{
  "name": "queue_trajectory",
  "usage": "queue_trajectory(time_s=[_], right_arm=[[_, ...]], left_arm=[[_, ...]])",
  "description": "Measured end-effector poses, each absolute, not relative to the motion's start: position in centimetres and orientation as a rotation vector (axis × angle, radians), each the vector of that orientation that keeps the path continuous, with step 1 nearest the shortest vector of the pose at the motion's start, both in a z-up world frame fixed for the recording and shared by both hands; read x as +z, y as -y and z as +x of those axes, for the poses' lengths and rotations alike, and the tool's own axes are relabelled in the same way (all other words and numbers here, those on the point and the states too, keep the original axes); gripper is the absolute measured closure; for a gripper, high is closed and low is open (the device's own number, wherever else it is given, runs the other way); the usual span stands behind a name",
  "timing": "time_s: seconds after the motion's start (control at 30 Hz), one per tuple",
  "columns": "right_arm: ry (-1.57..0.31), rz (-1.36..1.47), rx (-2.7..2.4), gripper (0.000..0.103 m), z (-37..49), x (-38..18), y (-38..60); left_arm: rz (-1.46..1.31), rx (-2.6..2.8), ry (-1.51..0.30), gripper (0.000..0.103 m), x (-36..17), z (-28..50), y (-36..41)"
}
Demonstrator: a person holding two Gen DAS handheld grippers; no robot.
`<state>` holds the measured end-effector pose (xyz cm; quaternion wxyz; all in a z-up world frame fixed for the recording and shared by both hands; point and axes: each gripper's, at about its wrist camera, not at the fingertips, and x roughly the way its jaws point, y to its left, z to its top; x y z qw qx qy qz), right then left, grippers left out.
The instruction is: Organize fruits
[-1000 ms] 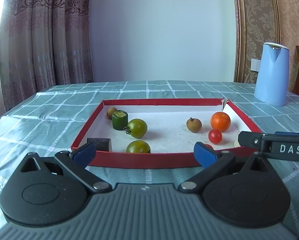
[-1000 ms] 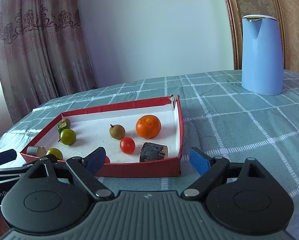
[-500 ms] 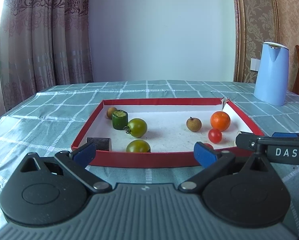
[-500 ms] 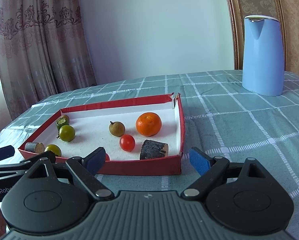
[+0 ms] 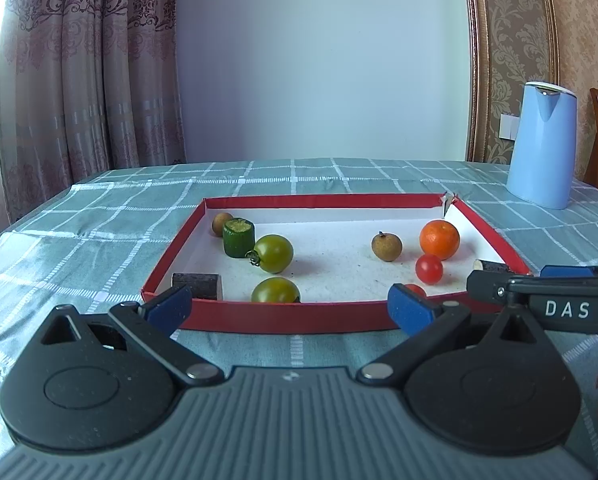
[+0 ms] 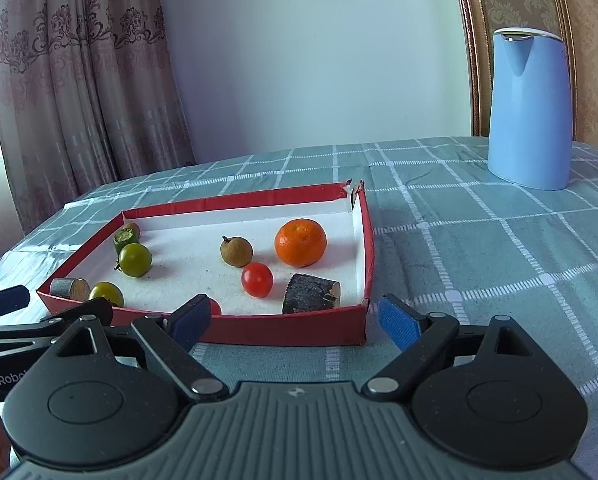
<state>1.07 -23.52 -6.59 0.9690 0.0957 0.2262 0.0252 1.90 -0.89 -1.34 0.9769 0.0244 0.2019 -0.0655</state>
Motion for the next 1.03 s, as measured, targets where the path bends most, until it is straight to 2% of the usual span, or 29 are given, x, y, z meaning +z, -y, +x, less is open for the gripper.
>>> queue_trajectory(time_s=[1.03], right_arm=[[-0.467,0.182,0.065,0.012,1.07,-6.67,23.21]], left_arm=[[0.072,-0.147,-0.396,0.000,-1.45,1.02,0.77]])
